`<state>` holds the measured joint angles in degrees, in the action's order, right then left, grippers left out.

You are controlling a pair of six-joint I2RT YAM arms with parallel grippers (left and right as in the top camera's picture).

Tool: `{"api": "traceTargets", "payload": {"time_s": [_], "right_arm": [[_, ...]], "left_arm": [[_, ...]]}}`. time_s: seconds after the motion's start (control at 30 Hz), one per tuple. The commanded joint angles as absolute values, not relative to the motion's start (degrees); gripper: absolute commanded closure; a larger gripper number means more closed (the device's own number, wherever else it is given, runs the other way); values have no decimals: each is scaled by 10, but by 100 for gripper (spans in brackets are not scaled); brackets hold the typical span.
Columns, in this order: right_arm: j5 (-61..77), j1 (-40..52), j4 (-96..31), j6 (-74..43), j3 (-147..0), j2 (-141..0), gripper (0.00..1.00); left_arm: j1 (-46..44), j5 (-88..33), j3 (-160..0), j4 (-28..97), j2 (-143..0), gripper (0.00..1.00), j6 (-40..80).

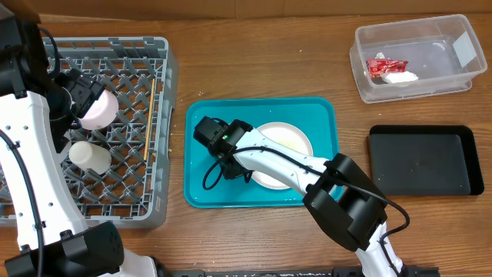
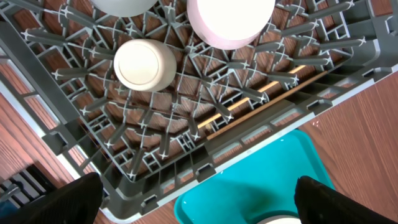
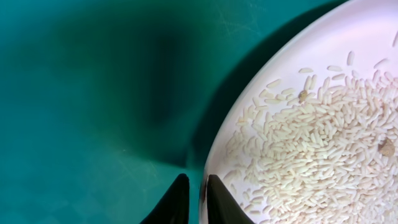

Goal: Sort waste into correct bins and load items into the dishwasher
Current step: 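Lift the plate and carry it toward the black tray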

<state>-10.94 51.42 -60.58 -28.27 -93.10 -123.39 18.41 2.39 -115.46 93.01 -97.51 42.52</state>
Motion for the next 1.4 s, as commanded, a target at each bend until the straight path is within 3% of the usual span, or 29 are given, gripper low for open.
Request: {"api": "traceTargets", "payload": {"time_s": [0.0,0.1,0.23,0.43,1.0,1.37], "right_arm": [[-115,515,-599,-288,-928,-1238,82],[-109,515,-582,-288,-913,-1238,78],[-110,515,-567,-298,-888,-1238,79],[-110,515,-570,-301,-889,-1238,96],[-307,509,-714,-348,-971,-1238,96],[-328,439,-828,-414,-1067,-1238,96]], "left_arm": [[183,25,-1152,929,-970,0,435],[184,25,-1152,930,-970,0,435],[183,25,-1152,929,-970,0,435],[183,25,-1152,929,-970,0,435],[183,25,-1152,929,-971,0,435],[183,25,-1152,929,-971,0,435]]}}
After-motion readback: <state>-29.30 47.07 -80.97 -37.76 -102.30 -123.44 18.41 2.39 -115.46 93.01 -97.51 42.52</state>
